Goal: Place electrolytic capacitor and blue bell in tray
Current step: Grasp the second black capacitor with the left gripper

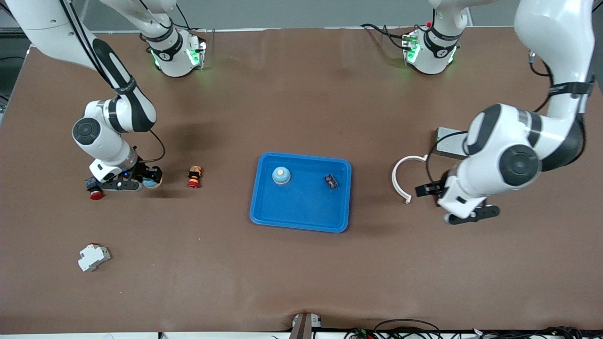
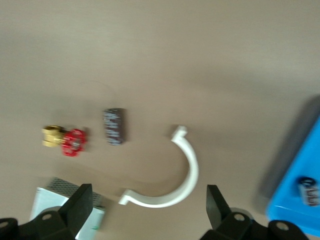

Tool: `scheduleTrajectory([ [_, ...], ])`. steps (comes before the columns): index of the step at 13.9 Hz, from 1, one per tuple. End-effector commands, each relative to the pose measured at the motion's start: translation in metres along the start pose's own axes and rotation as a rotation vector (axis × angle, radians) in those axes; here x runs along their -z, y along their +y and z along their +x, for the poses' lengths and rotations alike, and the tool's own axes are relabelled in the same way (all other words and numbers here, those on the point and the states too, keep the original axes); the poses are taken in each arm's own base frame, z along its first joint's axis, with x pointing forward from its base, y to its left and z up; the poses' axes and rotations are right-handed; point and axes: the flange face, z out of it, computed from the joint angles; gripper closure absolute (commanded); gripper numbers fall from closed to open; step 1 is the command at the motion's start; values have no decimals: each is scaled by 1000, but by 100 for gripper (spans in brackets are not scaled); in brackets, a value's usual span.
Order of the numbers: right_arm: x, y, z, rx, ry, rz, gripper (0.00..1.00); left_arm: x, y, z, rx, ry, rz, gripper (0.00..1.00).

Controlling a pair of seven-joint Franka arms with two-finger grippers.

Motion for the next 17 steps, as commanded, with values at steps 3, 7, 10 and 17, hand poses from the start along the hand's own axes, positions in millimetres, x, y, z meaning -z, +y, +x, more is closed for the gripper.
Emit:
scheduleTrajectory([
  [3,10,0,-6,-15,11,6,100,-24,-51,-2,-38,41,1,0],
  [7,10,1,-5,-16,14,6,100,-65,-45,-11,-46,116,-26,0],
  [10,11,0,-4,-13,15,6,100,-88,-50,-16,-50,146,-37,0],
  [17,11,1,-4,-16,15,5,100,-133,-76,-11,-52,127,-4,0],
])
